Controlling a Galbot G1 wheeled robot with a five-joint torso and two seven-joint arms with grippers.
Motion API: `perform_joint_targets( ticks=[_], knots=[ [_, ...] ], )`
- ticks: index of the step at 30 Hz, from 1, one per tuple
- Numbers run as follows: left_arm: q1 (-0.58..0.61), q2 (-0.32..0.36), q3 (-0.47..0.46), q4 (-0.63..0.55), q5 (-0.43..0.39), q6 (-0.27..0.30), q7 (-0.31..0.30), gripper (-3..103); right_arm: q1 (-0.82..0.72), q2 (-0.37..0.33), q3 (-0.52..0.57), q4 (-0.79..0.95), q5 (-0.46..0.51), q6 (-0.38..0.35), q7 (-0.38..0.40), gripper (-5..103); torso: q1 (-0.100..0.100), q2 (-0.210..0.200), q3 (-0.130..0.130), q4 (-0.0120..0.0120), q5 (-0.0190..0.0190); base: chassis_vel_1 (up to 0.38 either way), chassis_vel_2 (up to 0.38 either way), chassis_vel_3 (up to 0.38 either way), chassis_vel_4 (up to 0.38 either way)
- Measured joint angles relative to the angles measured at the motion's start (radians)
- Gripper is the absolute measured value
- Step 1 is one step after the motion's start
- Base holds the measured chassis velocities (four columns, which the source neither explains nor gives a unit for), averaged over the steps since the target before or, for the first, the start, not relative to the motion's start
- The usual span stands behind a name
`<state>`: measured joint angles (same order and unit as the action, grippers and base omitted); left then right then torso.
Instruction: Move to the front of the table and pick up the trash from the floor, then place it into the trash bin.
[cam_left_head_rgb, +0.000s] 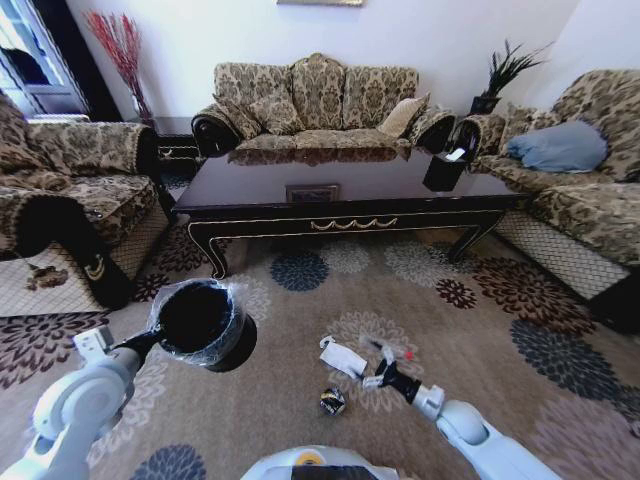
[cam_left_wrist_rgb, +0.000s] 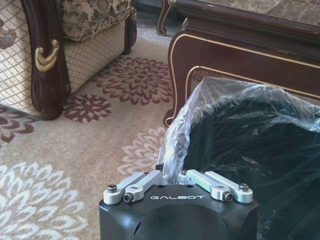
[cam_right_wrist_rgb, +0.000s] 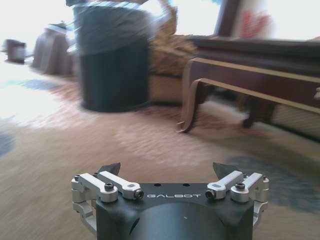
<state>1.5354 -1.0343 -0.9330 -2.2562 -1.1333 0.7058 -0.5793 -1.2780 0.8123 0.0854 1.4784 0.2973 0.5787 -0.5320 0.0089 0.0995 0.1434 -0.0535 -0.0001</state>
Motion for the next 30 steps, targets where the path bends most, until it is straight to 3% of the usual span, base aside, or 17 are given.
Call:
perform_joint_targets(
  ticks=[3,7,8,11,13,17,21,30],
  knots=[
    [-0.002,0.0,0.001,-0.006,-0.005,0.001,0.001,4,0.062,-0.01,-0.073,-0.047,-0.002,0.008,-0.035,100,0.0,0.0,0.0,-0.0003,-0.0001,0.0,0.0,0.0,0.0],
    [0.008,0.005,-0.016,-0.032,-0.016,0.003,0.001,4,0.188,-0.006,-0.177,-0.127,0.052,0.022,-0.164,100,0.0,0.0,0.0,-0.0001,0.0,0.0,0.0,0.0,0.0],
    [0.008,0.005,-0.016,-0.032,-0.016,0.003,0.001,4,0.188,-0.006,-0.177,-0.127,0.052,0.022,-0.164,100,0.0,0.0,0.0,-0.0001,0.0,0.0,0.0,0.0,0.0],
    [0.014,0.007,-0.03,-0.047,-0.025,0.003,-0.004,4,0.296,0.027,-0.233,-0.242,0.058,0.047,-0.312,100,0.0,0.0,0.0,0.0,0.0,0.0,0.0,0.0,0.0],
    [0.015,0.007,-0.031,-0.051,-0.027,0.003,-0.005,4,0.321,0.036,-0.248,-0.275,0.058,0.055,-0.343,100,0.0,0.0,0.0,0.0001,0.0,0.0,0.0,0.0,0.0],
    [0.015,0.002,-0.032,-0.058,-0.033,0.003,-0.012,4,0.443,0.085,-0.316,-0.453,0.054,0.096,-0.52,100,0.0,0.0,0.0,-0.0003,0.0,0.0,0.0,0.0,0.0],
    [0.011,-0.001,-0.03,-0.049,-0.034,0.003,-0.016,4,0.516,0.114,-0.356,-0.526,0.011,0.119,-0.585,100,0.0,0.0,0.0,-0.0002,-0.0003,0.0,0.0,0.0,0.0],
    [0.012,0.025,-0.06,-0.046,-0.082,0.009,-0.041,4,0.594,0.178,-0.412,-0.636,-0.03,0.152,-0.621,100,0.0,0.0,0.0,-0.0001,0.0,0.0,0.0,0.0,0.0]
  ],
)
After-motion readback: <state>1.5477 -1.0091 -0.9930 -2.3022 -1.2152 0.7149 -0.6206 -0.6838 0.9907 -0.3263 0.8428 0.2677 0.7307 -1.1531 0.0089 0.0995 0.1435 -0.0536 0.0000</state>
